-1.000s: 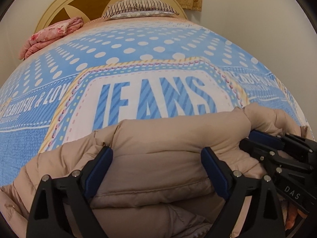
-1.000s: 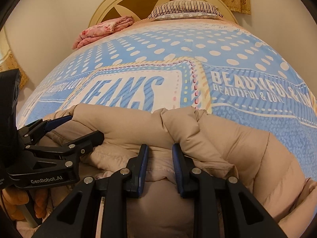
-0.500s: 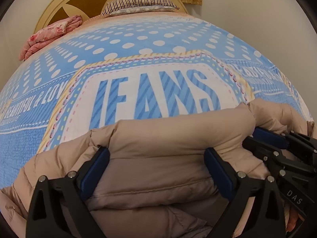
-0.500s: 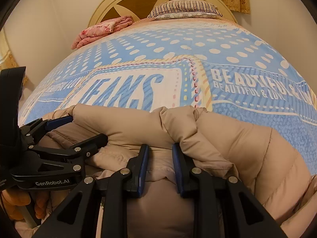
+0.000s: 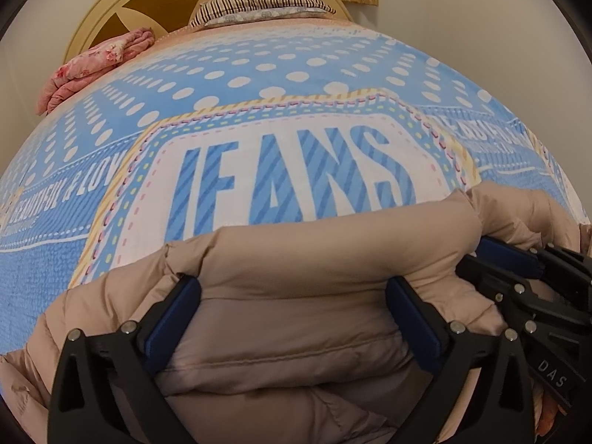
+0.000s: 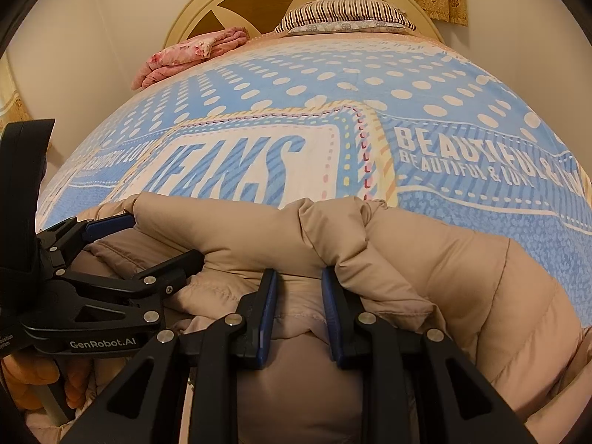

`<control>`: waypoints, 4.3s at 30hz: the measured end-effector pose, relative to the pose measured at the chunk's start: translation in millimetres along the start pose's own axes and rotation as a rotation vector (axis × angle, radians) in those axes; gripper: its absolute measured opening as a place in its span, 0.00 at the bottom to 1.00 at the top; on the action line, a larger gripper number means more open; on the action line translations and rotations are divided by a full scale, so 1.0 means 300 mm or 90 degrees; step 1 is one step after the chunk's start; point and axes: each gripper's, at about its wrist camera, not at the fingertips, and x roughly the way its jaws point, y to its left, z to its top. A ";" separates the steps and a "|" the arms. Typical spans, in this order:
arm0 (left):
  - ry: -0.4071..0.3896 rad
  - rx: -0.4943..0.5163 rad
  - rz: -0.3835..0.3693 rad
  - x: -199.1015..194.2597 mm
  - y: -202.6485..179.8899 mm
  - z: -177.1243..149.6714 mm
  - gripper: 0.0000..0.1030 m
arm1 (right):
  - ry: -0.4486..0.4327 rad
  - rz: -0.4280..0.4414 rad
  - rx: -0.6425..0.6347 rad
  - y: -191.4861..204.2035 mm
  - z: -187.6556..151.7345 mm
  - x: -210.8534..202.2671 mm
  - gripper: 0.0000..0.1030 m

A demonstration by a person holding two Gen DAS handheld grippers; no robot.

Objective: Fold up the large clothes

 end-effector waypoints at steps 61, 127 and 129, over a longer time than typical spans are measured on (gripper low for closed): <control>-0.078 -0.157 -0.152 -1.008 0.371 -1.376 0.95 | -0.084 0.121 0.287 -0.172 -1.457 -1.197 0.38; -0.163 -0.336 -0.390 -0.959 0.719 -0.785 0.09 | -0.277 0.219 0.299 -0.176 -0.590 -1.222 0.06; -0.143 -0.342 -0.381 -0.894 0.726 -0.768 0.09 | -0.263 0.204 0.300 -0.186 -0.555 -1.158 0.06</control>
